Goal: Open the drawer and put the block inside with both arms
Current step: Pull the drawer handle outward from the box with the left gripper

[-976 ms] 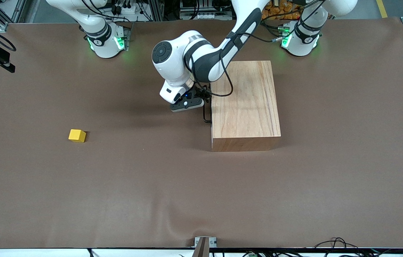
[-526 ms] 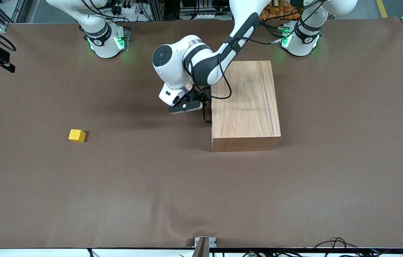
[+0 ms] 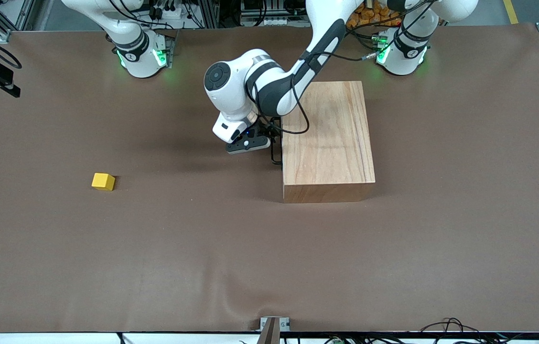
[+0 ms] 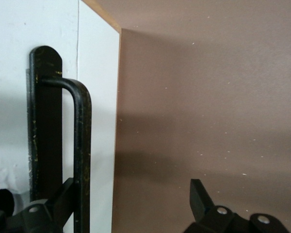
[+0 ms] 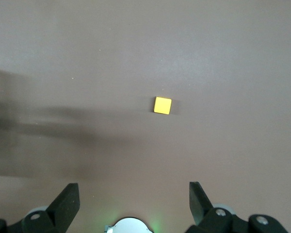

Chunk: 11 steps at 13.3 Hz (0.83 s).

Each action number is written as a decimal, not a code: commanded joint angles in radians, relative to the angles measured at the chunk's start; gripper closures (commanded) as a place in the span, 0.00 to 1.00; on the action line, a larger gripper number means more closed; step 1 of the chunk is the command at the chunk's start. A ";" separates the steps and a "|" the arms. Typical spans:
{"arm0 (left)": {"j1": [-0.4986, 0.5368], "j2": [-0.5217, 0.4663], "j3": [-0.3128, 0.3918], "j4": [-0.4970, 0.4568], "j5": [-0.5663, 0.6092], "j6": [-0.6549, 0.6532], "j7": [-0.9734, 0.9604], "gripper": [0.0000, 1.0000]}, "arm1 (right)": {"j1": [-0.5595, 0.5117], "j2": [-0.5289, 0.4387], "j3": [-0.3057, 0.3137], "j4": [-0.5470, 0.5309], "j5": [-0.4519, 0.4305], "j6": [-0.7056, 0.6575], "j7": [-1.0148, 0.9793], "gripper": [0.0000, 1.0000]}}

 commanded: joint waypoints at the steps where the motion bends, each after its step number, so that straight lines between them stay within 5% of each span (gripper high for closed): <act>1: -0.018 0.017 0.001 0.023 0.020 0.057 -0.012 0.00 | -0.017 -0.011 0.010 -0.006 -0.004 -0.005 -0.012 0.00; 11: -0.034 0.024 0.004 0.023 0.018 0.192 -0.014 0.00 | -0.020 -0.013 0.010 -0.006 -0.002 -0.005 -0.012 0.00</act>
